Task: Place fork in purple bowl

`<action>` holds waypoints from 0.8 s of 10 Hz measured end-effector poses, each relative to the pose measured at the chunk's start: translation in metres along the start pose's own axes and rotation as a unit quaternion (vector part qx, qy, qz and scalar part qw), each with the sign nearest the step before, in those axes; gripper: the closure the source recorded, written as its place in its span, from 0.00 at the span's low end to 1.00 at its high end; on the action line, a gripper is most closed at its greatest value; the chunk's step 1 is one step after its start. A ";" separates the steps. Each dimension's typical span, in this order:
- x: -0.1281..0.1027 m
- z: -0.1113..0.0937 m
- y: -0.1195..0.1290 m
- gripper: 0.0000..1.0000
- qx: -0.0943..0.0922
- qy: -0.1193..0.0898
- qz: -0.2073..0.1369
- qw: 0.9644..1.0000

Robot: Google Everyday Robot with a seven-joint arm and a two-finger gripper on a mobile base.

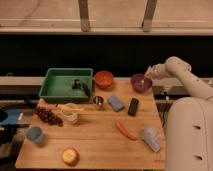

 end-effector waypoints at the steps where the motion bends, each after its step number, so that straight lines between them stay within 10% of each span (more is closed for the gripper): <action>1: 0.002 0.005 0.001 0.43 -0.002 0.005 0.000 1.000; 8: 0.014 0.013 0.003 0.20 -0.011 0.023 0.004 1.000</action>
